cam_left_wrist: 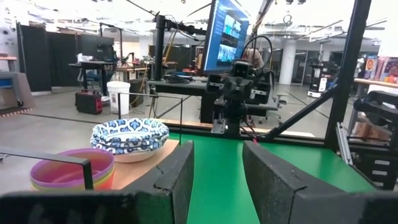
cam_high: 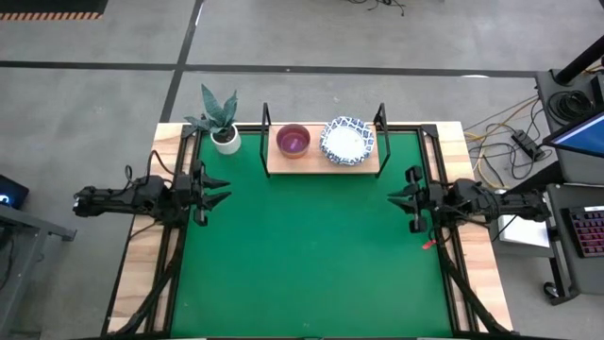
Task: Place and stack bowls onto a shelf
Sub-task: Return to Home Position
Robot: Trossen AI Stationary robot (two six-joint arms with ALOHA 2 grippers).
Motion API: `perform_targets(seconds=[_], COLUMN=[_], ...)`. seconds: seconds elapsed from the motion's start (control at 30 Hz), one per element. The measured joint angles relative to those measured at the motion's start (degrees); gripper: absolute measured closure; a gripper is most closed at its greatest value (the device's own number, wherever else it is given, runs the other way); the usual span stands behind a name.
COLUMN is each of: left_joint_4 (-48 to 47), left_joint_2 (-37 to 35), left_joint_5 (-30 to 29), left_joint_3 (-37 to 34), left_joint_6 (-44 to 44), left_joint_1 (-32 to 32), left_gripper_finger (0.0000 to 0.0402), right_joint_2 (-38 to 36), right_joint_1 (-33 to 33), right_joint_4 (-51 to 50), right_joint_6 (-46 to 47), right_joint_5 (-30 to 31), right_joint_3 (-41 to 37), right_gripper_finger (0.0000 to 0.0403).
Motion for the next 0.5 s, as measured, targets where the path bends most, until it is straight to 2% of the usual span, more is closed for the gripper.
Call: perform_targets(seconds=[0.17,0.5], left_joint_4=[0.0,0.0], left_joint_2=[0.1,0.2], left_joint_5=[0.0,0.1], left_joint_3=[0.0,0.0], left_joint_6=[0.1,0.1], left_joint_1=[0.0,0.0], left_gripper_finger=[0.0281,0.0281], right_joint_2=[0.0,0.0], right_joint_1=[0.0,0.0], right_joint_4=[0.0,-0.2], right_joint_6=[0.0,0.0], right_joint_5=[7.7,8.0], right_joint_3=[0.0,0.0], right_gripper_finger=[0.036,0.036])
